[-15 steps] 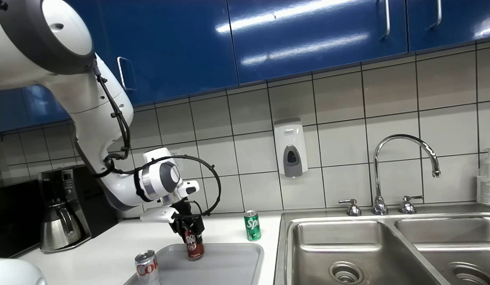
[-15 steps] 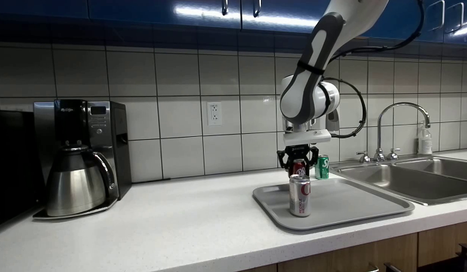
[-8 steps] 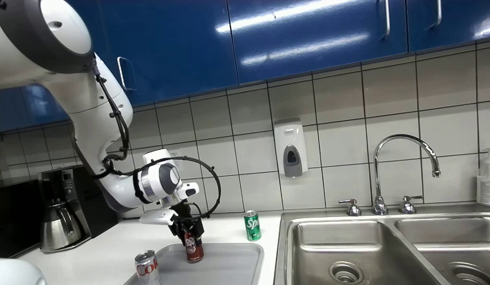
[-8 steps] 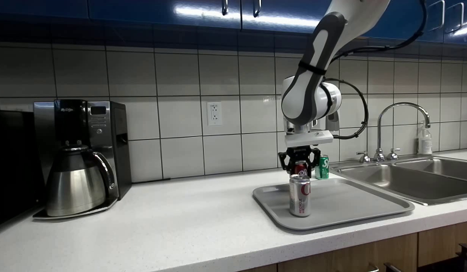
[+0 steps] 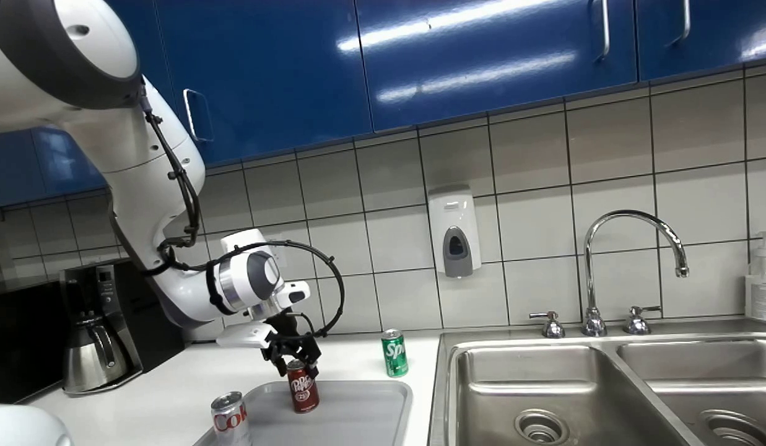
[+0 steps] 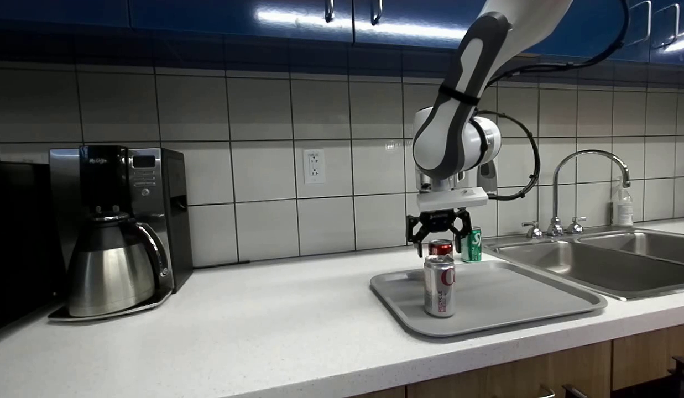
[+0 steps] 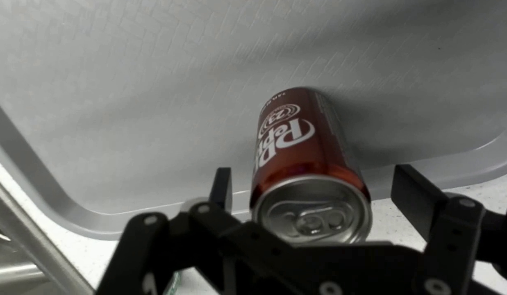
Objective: Put the cans on the grey tray
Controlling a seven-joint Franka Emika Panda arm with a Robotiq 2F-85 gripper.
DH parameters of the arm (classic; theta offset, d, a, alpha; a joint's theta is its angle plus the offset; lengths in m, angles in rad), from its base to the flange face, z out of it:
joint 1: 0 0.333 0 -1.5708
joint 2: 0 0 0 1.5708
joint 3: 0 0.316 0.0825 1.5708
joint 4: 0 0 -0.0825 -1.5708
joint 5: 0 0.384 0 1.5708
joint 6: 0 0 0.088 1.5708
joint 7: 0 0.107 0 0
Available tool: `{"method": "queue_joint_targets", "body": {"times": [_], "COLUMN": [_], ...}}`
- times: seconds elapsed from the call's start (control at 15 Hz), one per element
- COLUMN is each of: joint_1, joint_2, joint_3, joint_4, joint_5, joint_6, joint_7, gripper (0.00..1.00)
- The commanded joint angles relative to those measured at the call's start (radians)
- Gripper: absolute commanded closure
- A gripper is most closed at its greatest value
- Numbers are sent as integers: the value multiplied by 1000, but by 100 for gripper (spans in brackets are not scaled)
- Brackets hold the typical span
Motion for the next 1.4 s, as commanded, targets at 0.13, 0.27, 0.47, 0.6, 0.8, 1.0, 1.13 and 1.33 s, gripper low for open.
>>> {"method": "queue_joint_targets", "body": {"times": [0.13,0.27,0.47,0.6,0.8,1.0,1.13,1.33], "joint_1": [-12,-18,-37,-54,-82,-112,-134,-155], "joint_2": [-94,-114,-136,-143,-149,-148,-147,-115], "joint_3": [0,2,11,15,15,10,6,22], "joint_4": [-45,-46,-42,-40,-40,-40,-41,-18], "joint_5": [-109,-155,-214,-235,-257,-267,-268,-234], "joint_6": [-9,-15,-25,-25,-19,-10,-3,-5], "joint_7": [88,123,170,187,203,198,188,160], "gripper": [0,0,0,0,0,0,0,0]}}
